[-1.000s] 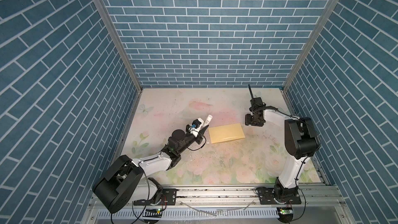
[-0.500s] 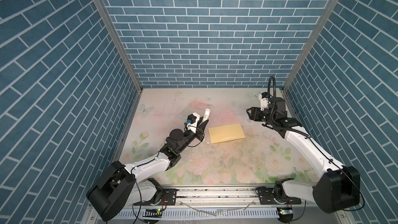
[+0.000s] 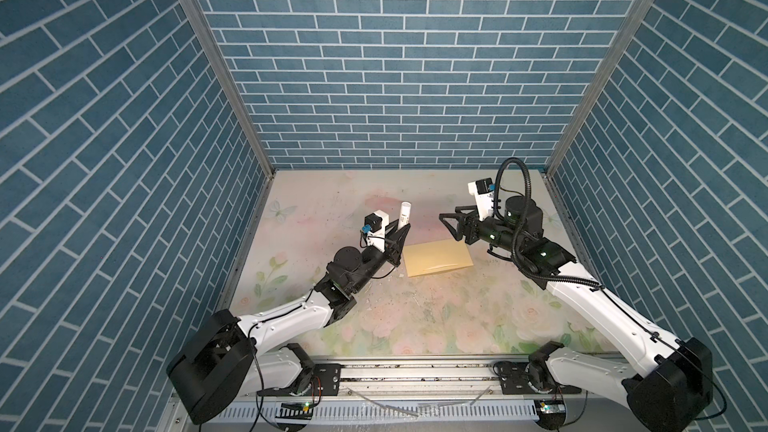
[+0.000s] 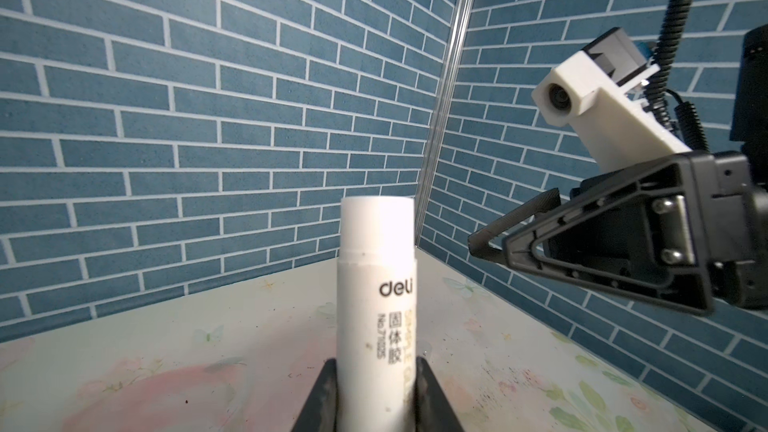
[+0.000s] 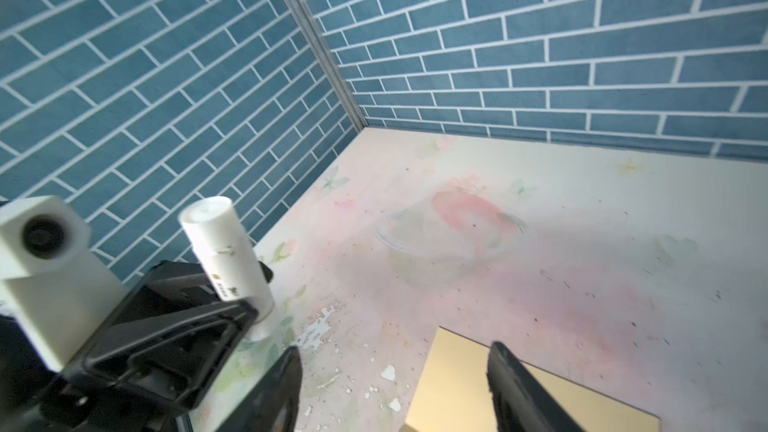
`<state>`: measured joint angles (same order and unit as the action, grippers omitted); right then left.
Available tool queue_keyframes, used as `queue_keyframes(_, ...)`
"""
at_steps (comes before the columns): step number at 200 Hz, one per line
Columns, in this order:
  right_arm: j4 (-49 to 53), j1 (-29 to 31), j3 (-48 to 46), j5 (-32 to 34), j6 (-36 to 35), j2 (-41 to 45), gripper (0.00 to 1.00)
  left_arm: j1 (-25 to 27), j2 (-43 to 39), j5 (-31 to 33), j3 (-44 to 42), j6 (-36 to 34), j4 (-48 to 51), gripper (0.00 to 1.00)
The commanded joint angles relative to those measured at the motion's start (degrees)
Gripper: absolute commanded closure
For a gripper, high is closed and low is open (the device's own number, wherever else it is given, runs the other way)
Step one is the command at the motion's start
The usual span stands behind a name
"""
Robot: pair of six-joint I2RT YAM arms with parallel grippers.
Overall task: Place the letter into the envelope and seal it
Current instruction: 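Move the right gripper to the uncapped glue stick in the left gripper and grasp it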
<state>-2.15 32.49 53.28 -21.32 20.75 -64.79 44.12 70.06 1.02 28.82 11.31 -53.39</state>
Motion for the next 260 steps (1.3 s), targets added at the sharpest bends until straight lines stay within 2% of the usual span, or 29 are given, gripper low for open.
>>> queue_keyframes(1,-5.1,1.7,-0.7,-2.7,1.6,-0.5,0.30,1.5,0.6,3.7,1.9,2.0,-0.1,1.00)
queue_keyframes(76,-9.1,7.8,3.8,-6.0,1.5,-5.4,0.29,3.5,0.7,6.9,2.3,3.3,-1.7,1.00)
queue_keyframes(160,-15.3,9.9,9.3,-6.1,4.0,-12.4,0.33,4.0,0.5,6.5,1.4,3.4,-3.6,1.00)
queue_keyframes(214,-15.5,10.2,11.5,-6.8,4.9,-15.3,0.53,4.1,0.3,6.0,1.5,2.9,-3.2,1.00)
queue_keyframes(260,-15.3,10.3,12.3,-8.0,4.9,-16.2,0.79,4.1,0.5,5.0,1.9,2.5,-2.4,1.00)
